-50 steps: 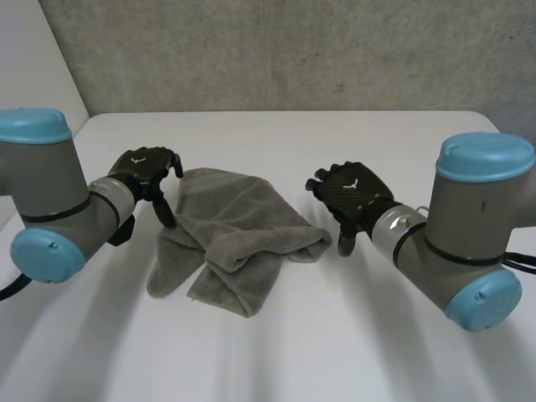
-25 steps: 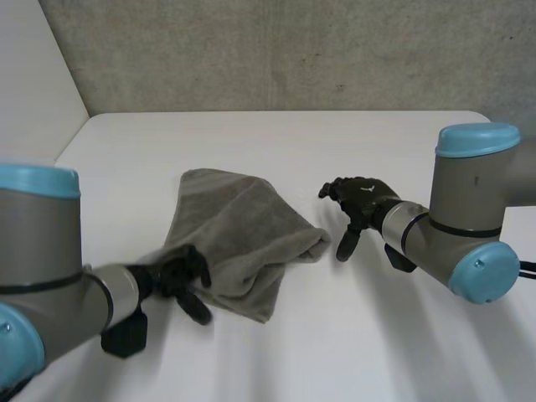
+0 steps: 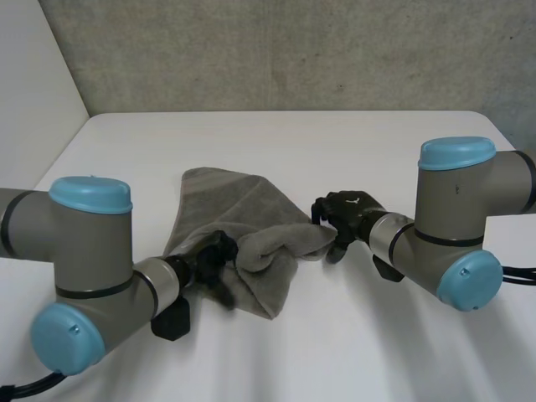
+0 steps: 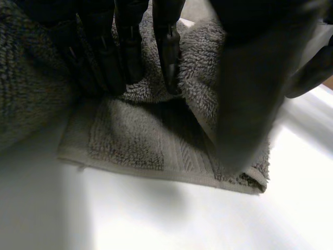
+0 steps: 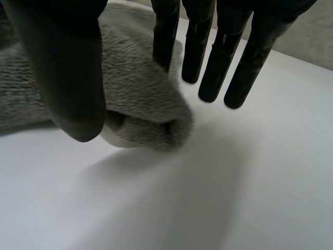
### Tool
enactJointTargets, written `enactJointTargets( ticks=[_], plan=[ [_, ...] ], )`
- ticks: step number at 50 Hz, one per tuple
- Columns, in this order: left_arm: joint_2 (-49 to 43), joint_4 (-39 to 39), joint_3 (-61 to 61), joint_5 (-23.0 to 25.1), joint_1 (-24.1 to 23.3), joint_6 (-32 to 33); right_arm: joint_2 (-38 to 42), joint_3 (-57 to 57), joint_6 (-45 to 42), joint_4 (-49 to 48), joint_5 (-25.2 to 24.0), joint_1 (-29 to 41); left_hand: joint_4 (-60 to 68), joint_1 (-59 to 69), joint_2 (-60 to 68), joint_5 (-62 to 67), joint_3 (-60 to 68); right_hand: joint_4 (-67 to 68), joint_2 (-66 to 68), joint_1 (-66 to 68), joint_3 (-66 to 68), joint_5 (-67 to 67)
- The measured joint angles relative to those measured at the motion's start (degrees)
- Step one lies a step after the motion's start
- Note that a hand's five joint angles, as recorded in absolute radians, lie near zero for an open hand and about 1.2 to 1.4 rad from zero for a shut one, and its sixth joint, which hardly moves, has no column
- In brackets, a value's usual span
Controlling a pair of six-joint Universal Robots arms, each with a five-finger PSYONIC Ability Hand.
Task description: Fold the towel.
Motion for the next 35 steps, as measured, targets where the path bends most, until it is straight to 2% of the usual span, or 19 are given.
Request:
enactJointTargets(
  ticks=[4,10,11,20,31,35],
  plan=[
    [-1.47,0.18,2.2,-0.11,-1.09,-1.32,0.69,-0.24,0.0,-0.1,-0.82,0.75,0.02,0.0,0.0,0.0,0.01,12.43,13.02,12.82,12.48,12.51],
    [-4.06,1.3,5.96,-1.51,-2.95,-2.58,1.6,-0.74,0.0,-0.1,-1.26,1.3,0.04,0.1,0.08,0.18,0.1,38.2,38.44,39.36,38.0,39.04],
    [-4.55,1.53,6.63,-1.97,-3.24,-2.67,1.63,-0.79,0.0,-0.1,-1.27,1.32,0.06,0.27,0.13,0.32,0.11,40.59,39.2,40.76,40.24,41.15],
    [-7.77,3.31,11.23,-5.06,-5.11,-5.01,-0.77,0.03,0.05,0.03,-1.45,0.83,1.49,2.55,1.62,2.45,1.46,41.8,39.2,40.81,41.24,41.55],
    [-8.45,6.66,14.55,-5.19,-6.43,-11.39,-9.01,6.05,-0.02,0.17,-1.56,-0.36,1.89,2.69,1.85,2.76,1.68,41.86,39.2,40.82,41.25,41.56],
    [-8.62,8.14,15.04,-5.15,-6.86,-13.1,-11.25,8.71,-0.06,0.12,-1.56,-0.55,6.16,6.4,6.0,6.31,5.93,41.86,39.2,40.82,41.25,41.55]
  ],
)
